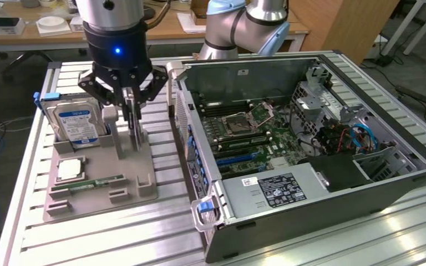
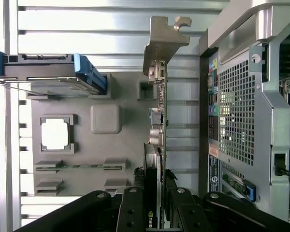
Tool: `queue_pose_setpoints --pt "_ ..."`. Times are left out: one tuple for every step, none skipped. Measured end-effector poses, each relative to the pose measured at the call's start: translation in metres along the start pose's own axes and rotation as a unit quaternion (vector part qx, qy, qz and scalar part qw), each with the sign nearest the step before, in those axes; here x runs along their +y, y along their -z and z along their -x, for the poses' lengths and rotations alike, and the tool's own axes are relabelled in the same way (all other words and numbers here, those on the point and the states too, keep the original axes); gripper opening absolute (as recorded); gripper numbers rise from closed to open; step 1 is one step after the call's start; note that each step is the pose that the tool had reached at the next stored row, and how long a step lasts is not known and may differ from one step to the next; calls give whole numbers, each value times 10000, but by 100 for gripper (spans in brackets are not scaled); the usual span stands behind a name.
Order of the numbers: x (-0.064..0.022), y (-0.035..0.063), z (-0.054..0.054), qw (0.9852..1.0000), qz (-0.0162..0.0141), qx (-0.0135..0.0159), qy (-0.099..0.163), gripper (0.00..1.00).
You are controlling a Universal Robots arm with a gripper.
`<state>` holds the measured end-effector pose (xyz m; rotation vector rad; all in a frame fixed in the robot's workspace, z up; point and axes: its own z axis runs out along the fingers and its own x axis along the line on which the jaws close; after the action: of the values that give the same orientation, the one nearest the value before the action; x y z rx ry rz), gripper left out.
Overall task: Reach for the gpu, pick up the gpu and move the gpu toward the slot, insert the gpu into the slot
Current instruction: 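Pick up the gpu and move the gpu toward the slot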
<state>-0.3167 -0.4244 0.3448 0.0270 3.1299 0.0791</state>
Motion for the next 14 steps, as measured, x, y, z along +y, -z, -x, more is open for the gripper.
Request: queue_pose_setpoints --pt "1 17 0 10000 0 0 0 26" --pt "2 36 0 10000 0 0 0 26" --pt "3 52 0 10000 0 0 0 26" --pt "4 69 1 10000 0 0 0 26" --pt "4 85 1 10000 0 0 0 26" --pt "5 101 1 10000 0 0 0 26" --pt "6 120 1 10000 0 0 0 26" --pt "7 140 1 10000 0 0 0 26" --pt "8 159 1 10000 0 0 0 26" --pt "9 179 2 10000 0 0 0 26" --pt "10 199 2 10000 0 0 0 26" --pt "11 221 2 10000 0 0 0 26" --pt "12 243 2 10000 0 0 0 26" --pt "14 264 2 10000 0 0 0 26"
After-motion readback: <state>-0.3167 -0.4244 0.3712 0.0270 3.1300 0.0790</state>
